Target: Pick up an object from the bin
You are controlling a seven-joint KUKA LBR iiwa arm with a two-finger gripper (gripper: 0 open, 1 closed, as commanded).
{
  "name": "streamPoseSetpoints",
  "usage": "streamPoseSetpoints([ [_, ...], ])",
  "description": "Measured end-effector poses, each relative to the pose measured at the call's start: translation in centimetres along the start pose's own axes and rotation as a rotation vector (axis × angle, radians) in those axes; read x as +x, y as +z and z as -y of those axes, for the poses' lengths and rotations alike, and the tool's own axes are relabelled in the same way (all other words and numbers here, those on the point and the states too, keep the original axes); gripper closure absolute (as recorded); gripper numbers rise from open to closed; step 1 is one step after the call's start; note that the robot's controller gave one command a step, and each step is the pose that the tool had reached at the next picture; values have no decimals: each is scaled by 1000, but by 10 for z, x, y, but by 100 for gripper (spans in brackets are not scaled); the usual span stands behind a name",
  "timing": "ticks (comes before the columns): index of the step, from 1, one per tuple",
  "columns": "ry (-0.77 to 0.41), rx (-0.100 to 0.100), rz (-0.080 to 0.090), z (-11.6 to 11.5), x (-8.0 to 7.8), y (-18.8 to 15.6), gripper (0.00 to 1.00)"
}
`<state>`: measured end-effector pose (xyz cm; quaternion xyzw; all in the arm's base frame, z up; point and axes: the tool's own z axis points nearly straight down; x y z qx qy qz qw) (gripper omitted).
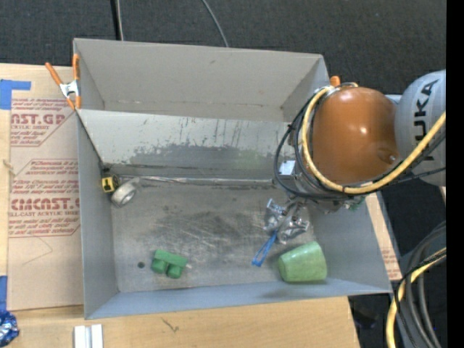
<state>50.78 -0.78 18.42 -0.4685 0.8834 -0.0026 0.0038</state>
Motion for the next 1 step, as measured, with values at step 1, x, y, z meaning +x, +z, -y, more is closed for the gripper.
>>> streamPoseSetpoints([
  [1,-321,-5,3,-13,-35,-85,100],
])
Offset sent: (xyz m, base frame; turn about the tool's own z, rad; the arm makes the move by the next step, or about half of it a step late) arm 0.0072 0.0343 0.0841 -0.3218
